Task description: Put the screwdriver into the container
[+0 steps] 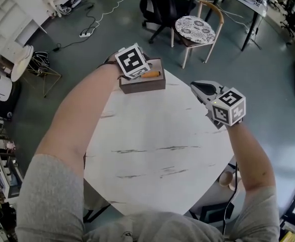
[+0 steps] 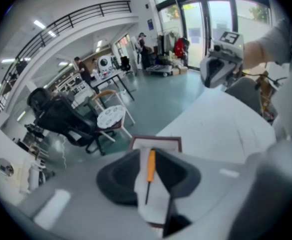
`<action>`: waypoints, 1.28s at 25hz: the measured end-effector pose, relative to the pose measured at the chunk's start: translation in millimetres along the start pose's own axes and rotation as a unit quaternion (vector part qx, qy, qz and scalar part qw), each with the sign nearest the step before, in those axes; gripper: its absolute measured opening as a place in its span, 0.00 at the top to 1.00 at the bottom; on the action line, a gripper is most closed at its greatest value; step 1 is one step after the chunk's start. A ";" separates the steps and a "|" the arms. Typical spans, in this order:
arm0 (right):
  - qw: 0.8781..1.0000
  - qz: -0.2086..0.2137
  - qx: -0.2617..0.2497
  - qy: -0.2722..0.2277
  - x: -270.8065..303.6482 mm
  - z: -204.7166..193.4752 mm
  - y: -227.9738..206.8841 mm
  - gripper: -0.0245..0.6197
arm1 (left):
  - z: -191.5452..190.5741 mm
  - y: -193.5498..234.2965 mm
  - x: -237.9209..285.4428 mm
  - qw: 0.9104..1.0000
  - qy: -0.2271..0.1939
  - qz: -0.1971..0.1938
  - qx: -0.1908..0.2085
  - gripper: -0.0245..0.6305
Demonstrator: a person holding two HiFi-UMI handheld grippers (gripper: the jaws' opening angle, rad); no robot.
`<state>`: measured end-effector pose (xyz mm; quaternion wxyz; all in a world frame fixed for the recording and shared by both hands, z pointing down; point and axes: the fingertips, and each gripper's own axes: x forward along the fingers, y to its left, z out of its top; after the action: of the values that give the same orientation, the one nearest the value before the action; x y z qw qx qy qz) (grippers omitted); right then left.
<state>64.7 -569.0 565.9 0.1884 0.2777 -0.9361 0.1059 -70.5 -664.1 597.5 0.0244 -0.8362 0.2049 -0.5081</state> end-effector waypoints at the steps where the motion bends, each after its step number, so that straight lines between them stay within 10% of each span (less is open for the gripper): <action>1: 1.000 -0.003 0.000 0.002 -2.9 3.3 1.8 0.95 | 4.4 1.0 -9.4 1.000 -0.007 0.004 -0.004 0.82; 19: 0.998 -0.058 0.024 0.005 -51.6 77.6 75.7 0.95 | 61.6 -56.1 -188.6 0.986 -0.158 0.003 -0.046 0.96; 32: 0.994 -0.105 0.027 -0.016 -80.4 109.0 165.5 0.95 | 35.0 -140.8 -300.8 0.970 -0.232 -0.001 -0.076 0.96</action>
<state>2.4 -427.1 418.5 0.1759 0.3808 -0.9015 0.1064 -115.8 -430.7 363.1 0.0075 -0.9309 0.2306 -0.2832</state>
